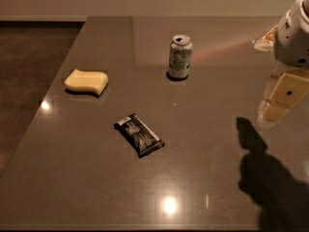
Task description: Move rxbar chocolate near 7up can
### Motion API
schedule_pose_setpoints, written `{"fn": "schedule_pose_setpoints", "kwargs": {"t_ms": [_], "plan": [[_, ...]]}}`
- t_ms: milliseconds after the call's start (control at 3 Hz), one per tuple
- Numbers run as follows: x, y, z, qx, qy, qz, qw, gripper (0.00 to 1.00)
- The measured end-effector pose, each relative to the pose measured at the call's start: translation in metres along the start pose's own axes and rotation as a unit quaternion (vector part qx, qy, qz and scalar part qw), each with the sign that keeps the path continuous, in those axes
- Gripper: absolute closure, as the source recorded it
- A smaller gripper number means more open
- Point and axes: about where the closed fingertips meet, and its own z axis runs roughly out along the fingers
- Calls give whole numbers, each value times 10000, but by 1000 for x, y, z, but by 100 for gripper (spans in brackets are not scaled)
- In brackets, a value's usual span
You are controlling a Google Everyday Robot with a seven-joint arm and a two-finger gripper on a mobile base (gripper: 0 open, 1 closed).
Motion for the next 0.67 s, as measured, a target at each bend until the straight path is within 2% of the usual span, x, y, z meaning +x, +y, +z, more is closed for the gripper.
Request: {"fn": "schedule_pose_setpoints", "kwargs": {"t_ms": [333,667], "plan": [[0,0,0,1,0,0,10000,0],[-13,3,3,-103,-157,61,9998,0]]}}
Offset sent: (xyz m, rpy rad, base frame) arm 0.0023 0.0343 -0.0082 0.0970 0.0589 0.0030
